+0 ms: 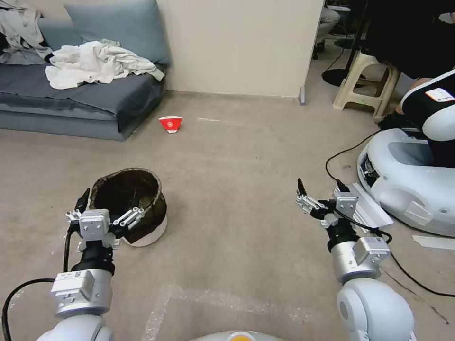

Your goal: Pick up the trash can from the floor.

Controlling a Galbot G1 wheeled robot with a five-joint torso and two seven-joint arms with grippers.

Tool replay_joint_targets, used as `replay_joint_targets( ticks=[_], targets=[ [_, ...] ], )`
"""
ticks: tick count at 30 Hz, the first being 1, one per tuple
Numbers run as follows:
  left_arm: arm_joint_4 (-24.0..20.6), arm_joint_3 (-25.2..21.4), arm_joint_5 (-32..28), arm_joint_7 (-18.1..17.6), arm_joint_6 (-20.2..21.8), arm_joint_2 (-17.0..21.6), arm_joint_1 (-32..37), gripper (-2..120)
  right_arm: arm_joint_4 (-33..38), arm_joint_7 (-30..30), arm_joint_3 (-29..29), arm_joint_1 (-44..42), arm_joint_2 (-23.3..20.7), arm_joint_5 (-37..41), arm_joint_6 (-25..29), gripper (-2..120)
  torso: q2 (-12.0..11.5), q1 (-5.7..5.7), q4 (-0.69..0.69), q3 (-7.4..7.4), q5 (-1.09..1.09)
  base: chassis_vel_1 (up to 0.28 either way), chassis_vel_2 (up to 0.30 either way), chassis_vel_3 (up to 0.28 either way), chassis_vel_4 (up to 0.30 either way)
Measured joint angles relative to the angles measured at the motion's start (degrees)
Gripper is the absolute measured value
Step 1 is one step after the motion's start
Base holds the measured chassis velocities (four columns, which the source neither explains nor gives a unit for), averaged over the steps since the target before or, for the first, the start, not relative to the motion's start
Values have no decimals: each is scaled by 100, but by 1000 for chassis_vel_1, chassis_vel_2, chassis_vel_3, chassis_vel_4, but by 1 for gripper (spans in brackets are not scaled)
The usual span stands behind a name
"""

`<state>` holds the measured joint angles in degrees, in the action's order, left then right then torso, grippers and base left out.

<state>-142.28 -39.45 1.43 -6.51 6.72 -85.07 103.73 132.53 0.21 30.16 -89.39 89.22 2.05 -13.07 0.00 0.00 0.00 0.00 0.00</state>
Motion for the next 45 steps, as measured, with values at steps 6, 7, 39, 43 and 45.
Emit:
replay_joint_targets(
  ticks=[6,7,39,43,45],
  targets=[
    [-12,-8,1,4,-2,-16,-12,100,-14,-12,-12,8,12,0,34,100,0,0,0,0,0,0,0,0,0],
    [-12,-8,1,4,-2,-19,-13,100,-16,-13,-12,7,12,0,35,100,0,0,0,0,0,39,31,34,51],
    [87,36,-2,-54,-181,-53,-45,100,-59,35,-35,22,58,11,119,100,0,0,0,0,0,38,38,39,44],
    [87,36,-2,-54,-180,-53,-45,100,-59,35,-34,22,58,11,119,100,0,0,0,0,0,0,0,0,0],
    [87,36,-2,-54,-181,-53,-45,100,-59,35,-34,22,58,12,119,100,0,0,0,0,0,0,0,0,0]
  ],
)
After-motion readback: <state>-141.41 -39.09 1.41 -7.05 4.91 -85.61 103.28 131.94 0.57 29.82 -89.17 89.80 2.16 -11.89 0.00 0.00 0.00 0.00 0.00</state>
